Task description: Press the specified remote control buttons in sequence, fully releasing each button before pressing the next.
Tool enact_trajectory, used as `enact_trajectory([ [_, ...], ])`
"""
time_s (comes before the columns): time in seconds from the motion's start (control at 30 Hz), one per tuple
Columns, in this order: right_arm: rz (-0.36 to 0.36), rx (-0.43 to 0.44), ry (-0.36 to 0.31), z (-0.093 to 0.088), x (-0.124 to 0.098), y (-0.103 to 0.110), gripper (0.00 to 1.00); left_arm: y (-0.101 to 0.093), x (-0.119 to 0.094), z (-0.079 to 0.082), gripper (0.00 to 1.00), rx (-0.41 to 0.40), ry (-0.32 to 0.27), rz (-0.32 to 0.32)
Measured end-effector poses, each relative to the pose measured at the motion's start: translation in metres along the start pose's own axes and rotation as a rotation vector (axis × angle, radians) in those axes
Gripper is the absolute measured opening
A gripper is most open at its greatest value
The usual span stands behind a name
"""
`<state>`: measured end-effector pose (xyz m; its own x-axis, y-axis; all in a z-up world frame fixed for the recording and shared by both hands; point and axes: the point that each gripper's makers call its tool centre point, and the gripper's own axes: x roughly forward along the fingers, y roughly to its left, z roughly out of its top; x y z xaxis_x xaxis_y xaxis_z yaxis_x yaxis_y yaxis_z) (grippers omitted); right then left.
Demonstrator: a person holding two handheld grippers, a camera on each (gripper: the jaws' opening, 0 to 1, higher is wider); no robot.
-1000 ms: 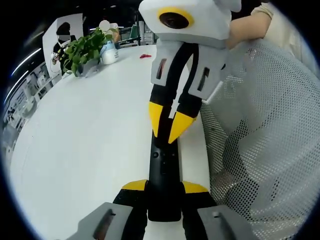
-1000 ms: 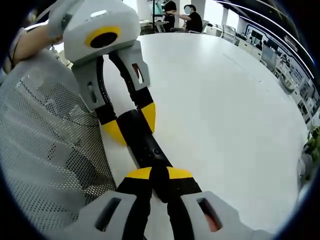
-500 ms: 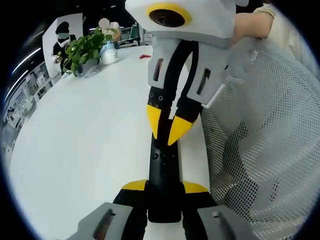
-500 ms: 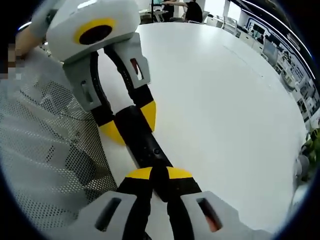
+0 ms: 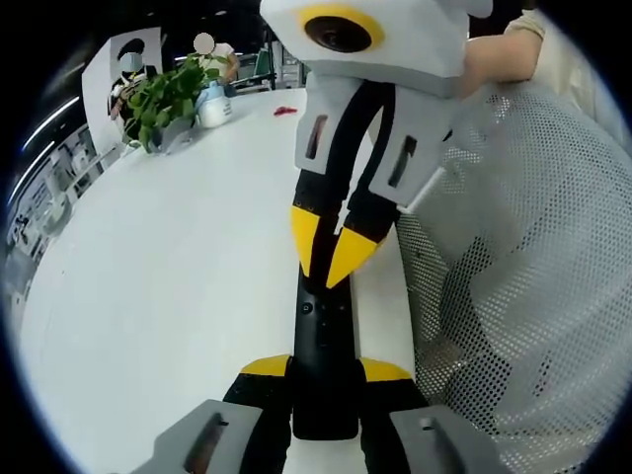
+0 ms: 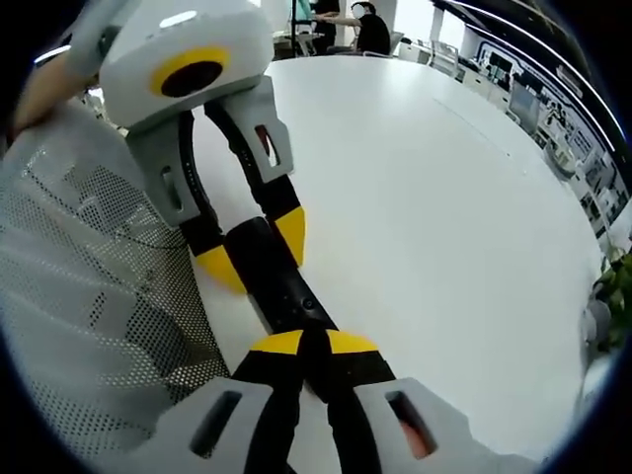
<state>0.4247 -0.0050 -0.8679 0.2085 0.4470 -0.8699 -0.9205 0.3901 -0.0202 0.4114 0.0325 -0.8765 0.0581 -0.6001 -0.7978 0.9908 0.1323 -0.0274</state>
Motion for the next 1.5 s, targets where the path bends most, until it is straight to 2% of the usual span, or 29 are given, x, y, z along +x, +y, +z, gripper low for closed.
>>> enact_trajectory([
  [0.43, 0.001, -0.021, 0.029, 0.001, 0.003, 0.002, 0.00, 0.000, 0.000, 0.000, 0.25, -0.007, -0.004, -0.005],
  [0.7, 0.028, 0.049, -0.002, 0.000, 0.002, 0.000, 0.00, 0.000, 0.000, 0.000, 0.25, -0.006, -0.003, -0.005],
  [0.77, 0.033, 0.046, -0.027, 0.001, 0.001, 0.001, 0.00, 0.000, 0.000, 0.000, 0.25, -0.007, -0.004, -0.003],
  [0.8, 0.039, 0.079, -0.042, 0.001, 0.001, 0.002, 0.00, 0.000, 0.000, 0.000, 0.25, -0.009, -0.005, -0.002],
  [0.93, 0.059, 0.088, -0.017, 0.002, 0.001, 0.001, 0.00, 0.000, 0.000, 0.000, 0.25, -0.011, -0.008, -0.001],
  [1.07, 0.043, 0.022, -0.010, 0.002, 0.001, 0.003, 0.00, 0.000, 0.000, 0.000, 0.25, -0.010, -0.008, -0.002],
  [1.27, 0.042, 0.021, -0.008, 0.003, 0.001, 0.003, 0.00, 0.000, 0.000, 0.000, 0.25, -0.010, -0.008, -0.004],
  [1.3, 0.036, -0.043, -0.003, 0.004, 0.001, 0.003, 0.00, 0.000, 0.000, 0.000, 0.25, -0.011, -0.008, -0.004],
  [1.33, 0.029, -0.068, 0.001, 0.004, 0.001, 0.003, 0.00, 0.000, -0.001, 0.000, 0.25, -0.011, -0.009, -0.004],
  [1.47, 0.022, -0.071, 0.004, 0.005, 0.002, 0.004, 0.00, 0.000, -0.001, 0.000, 0.25, -0.012, -0.010, -0.004],
  [1.5, 0.032, -0.048, -0.037, 0.012, 0.003, 0.006, 0.00, 0.000, -0.001, 0.000, 0.25, -0.012, -0.010, -0.004],
])
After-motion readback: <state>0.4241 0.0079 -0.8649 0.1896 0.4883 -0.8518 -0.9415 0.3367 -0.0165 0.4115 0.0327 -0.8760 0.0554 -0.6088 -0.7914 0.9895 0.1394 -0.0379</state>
